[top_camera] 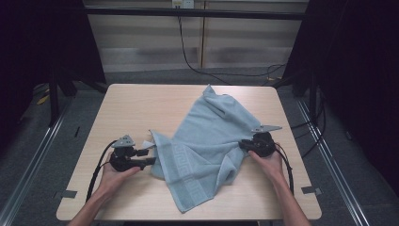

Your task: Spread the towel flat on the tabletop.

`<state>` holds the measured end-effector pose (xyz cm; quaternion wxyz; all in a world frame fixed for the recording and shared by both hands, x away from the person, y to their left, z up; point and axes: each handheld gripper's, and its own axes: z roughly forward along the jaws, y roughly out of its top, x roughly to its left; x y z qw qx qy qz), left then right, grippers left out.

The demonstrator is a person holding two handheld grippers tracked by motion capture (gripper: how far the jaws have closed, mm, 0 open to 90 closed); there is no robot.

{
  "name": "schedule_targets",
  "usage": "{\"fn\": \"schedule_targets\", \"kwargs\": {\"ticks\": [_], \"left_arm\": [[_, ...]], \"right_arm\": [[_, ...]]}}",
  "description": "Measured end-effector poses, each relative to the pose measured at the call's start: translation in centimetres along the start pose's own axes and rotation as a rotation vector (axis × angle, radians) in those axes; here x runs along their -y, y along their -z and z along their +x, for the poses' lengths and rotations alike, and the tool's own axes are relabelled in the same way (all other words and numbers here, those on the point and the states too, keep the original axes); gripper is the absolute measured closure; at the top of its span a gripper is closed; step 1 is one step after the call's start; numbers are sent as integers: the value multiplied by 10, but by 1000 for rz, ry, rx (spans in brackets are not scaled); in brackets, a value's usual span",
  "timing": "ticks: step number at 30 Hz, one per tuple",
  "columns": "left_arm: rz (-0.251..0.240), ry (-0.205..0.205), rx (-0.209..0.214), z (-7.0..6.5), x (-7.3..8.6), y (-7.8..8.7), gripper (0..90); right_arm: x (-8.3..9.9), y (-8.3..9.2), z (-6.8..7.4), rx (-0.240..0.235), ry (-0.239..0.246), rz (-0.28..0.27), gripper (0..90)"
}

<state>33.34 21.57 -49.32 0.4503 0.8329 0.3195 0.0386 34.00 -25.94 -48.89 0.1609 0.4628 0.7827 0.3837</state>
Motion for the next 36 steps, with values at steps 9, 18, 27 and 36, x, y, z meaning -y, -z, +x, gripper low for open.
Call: {"fn": "schedule_targets", "kwargs": {"ticks": [9, 18, 27, 36], "left_arm": [[71, -82, 12, -16, 7, -16, 655], [57, -73, 14, -16, 9, -16, 840], [48, -48, 25, -14, 11, -16, 840], [47, -37, 21, -14, 10, -16, 838]], "right_arm": [[-4, 50, 71, -176, 43, -142, 587], [8, 12, 167, -440, 186, -9, 604], [26, -25, 215, -522, 314, 97, 486], [37, -21, 229, -450, 463, 32, 559]]}}
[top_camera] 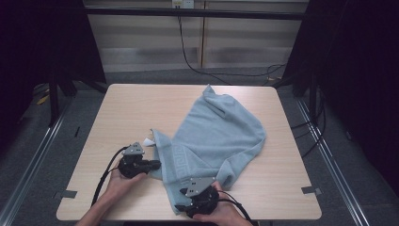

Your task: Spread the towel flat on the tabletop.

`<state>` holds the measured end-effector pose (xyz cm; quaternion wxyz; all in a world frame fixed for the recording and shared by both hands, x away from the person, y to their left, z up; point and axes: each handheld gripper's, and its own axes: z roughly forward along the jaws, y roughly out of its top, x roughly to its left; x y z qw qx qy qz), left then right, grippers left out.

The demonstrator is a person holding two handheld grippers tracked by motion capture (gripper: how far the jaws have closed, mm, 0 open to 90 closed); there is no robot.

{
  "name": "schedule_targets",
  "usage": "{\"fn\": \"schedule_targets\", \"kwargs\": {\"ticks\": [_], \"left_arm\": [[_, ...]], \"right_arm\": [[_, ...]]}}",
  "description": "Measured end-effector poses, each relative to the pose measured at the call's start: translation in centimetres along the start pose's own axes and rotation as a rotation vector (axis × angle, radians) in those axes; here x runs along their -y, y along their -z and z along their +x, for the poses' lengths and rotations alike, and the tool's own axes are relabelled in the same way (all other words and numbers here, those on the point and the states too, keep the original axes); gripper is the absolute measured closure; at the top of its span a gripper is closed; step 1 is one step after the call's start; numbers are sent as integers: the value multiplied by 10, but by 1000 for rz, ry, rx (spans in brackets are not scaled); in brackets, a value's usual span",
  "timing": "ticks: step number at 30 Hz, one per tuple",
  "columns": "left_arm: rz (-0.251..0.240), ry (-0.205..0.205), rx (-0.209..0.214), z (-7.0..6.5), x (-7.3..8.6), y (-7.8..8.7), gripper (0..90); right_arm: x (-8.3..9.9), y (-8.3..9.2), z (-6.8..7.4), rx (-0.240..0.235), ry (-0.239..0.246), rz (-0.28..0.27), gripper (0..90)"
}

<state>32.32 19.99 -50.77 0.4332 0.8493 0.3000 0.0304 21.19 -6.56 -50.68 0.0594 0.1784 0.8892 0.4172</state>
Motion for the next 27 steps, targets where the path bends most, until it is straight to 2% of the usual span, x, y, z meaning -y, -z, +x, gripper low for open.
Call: {"fn": "schedule_targets", "kwargs": {"ticks": [2, 3, 4, 6, 9, 14, 18, 21, 23, 27], "left_arm": [[0, -1, -2, 0, 0, 0, 838], [-1, -2, -1, 0, 0, 0, 838], [0, -5, 2, 0, 1, 1, 838], [0, -11, -4, -1, 2, 3, 838], [-8, -14, -4, -2, 4, 6, 839], [-3, -25, -8, -6, 6, 9, 867], [9, -43, -16, -9, 6, 9, 899], [19, -60, -28, -11, 6, 10, 899], [21, -56, -24, -13, 8, 12, 899], [42, -73, -15, -20, 11, 15, 899]], "right_arm": [[0, 2, -3, -1, -2, 5, 782], [0, 3, -5, 2, -19, 3, 833], [0, 4, -7, -5, -43, 5, 847], [0, 7, -12, -11, -77, 12, 856], [-2, 23, -21, -2, -113, -38, 859], [-4, 69, -44, 114, -166, -142, 860], [8, 106, -64, 206, -219, -193, 861], [24, 127, -76, 255, -256, -192, 861], [39, 135, -81, 284, -288, -176, 861], [69, 135, -88, 318, -341, -91, 861]]}}
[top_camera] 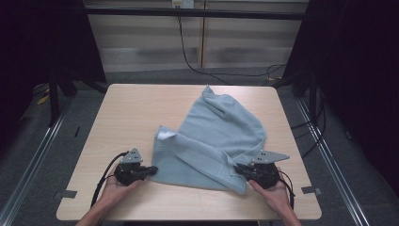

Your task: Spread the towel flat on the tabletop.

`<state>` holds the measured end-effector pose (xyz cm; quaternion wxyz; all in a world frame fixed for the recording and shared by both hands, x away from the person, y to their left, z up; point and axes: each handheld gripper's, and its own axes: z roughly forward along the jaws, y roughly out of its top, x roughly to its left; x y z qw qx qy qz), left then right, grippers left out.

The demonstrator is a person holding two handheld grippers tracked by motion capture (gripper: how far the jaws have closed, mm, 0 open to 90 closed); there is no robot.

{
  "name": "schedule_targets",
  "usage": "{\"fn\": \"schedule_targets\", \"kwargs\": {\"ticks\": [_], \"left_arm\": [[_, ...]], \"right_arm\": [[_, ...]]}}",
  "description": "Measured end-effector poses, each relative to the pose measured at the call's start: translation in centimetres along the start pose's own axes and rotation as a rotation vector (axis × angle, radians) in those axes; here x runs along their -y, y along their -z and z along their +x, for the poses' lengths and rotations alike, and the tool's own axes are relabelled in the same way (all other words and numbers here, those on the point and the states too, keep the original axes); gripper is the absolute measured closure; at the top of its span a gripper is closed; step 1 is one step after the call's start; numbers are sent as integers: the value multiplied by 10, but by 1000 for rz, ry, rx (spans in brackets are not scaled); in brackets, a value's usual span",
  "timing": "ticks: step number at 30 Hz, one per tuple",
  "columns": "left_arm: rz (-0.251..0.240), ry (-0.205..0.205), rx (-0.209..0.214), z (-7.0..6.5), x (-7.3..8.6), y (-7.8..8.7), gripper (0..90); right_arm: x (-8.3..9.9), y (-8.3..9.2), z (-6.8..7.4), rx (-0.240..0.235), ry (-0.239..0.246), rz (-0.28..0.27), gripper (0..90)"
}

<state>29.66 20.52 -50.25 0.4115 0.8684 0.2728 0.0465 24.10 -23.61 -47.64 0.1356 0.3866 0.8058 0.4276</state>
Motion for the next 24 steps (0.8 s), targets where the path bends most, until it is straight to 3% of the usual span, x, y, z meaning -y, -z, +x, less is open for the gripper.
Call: {"fn": "schedule_targets", "kwargs": {"ticks": [3, 6, 8, 10, 13, 15, 18, 21, 23, 24], "left_arm": [[21, -5, 24, -9, 3, 4, 899], [34, -9, 55, -17, 8, 10, 897], [25, -23, 67, -21, 10, 16, 885], [-12, -1, 75, -19, 8, 19, 819], [-49, 30, 48, -5, -3, 18, 715], [-72, 41, 5, 9, -12, 15, 661], [-106, 99, -22, 33, -24, 7, 579], [-133, 127, -55, 53, -32, -3, 497], [-144, 172, -36, 63, -36, -12, 451], [-152, 174, -48, 65, -38, -15, 437]], "right_arm": [[7, -6, -6, 13, -14, 37, 861], [6, -9, -10, 13, -29, 39, 861], [6, -13, -13, 13, -33, 45, 862], [6, -18, -15, 6, -36, 54, 862], [2, -25, -18, -11, -30, 58, 863], [0, -29, -19, -26, -30, 57, 864], [-1, -32, -20, -41, -30, 56, 864], [-2, -34, -21, -55, -28, 57, 864], [-3, -36, -21, -56, -16, 55, 864], [-4, -37, -21, -56, -9, 58, 864]]}}
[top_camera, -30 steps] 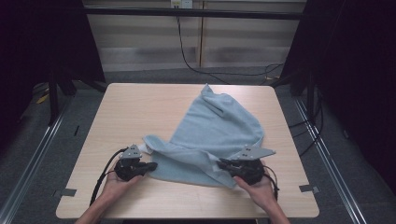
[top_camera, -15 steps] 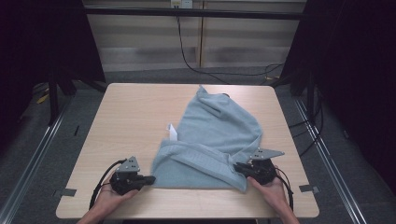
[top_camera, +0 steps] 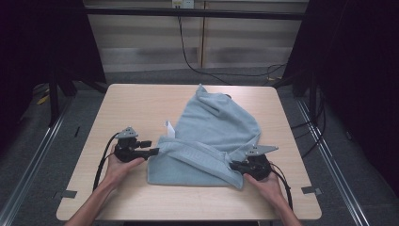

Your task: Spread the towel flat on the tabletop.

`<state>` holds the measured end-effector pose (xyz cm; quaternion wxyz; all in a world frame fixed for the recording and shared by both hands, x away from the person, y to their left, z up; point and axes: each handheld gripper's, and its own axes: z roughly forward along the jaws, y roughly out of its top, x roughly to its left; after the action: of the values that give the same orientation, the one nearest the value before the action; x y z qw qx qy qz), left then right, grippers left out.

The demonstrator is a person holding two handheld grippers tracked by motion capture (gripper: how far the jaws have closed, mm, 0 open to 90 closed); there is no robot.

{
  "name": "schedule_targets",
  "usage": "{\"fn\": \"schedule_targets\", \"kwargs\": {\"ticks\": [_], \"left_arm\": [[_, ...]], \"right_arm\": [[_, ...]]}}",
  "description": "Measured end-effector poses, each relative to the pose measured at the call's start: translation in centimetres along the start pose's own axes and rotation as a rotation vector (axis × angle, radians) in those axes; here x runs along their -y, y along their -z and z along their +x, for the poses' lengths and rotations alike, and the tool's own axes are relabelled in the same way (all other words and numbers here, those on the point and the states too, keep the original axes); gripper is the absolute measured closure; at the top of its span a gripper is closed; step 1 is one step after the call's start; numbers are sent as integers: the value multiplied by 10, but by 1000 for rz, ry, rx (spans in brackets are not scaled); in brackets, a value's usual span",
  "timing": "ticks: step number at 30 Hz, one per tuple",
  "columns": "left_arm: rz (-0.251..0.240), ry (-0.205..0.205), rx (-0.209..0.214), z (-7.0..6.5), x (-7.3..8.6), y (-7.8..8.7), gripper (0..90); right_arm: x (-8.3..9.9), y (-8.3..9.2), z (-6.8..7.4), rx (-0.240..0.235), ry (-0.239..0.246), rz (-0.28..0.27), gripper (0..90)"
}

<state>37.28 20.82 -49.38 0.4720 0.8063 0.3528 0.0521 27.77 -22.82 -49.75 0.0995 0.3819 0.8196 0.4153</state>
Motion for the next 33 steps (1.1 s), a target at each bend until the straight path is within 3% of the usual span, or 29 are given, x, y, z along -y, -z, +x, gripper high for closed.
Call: {"fn": "schedule_targets", "kwargs": {"ticks": [3, 6, 10, 11, 12, 15, 18, 21, 23, 27, 29, 33], "left_arm": [[-4, 18, 4, 3, -5, -12, 399], [40, -24, -25, -1, -5, -25, 383], [63, -37, -47, -4, -2, -32, 399], [68, -69, -35, -5, -3, -32, 480], [78, -106, -24, -8, -3, -32, 661], [81, -113, -19, -12, -2, -32, 887], [50, -91, -2, -11, -4, -26, 900], [30, -66, -17, -5, -5, -21, 900], [21, -25, -18, 2, -4, -22, 741], [22, 14, -44, 11, -4, -24, 519], [51, 5, -37, 11, -2, -28, 429], [61, -17, -30, 5, -2, -30, 365]], "right_arm": [[-2, -3, 0, -4, 7, 0, 865], [-4, -5, 0, -7, 5, -2, 864], [-3, -5, 0, -6, 4, -3, 864], [-3, -5, 0, -6, 4, -3, 864], [-3, -5, 0, -6, 4, -4, 864], [-4, -6, 0, -6, 3, -5, 864], [-6, -6, 0, 7, 6, -3, 864], [-7, -8, 0, 6, -2, -4, 864], [-8, -9, 0, 6, -9, -3, 864], [-8, -9, 0, 8, 0, -5, 864], [-8, -9, 0, 6, -7, -1, 864], [-8, -8, 0, 5, -4, -3, 864]]}}
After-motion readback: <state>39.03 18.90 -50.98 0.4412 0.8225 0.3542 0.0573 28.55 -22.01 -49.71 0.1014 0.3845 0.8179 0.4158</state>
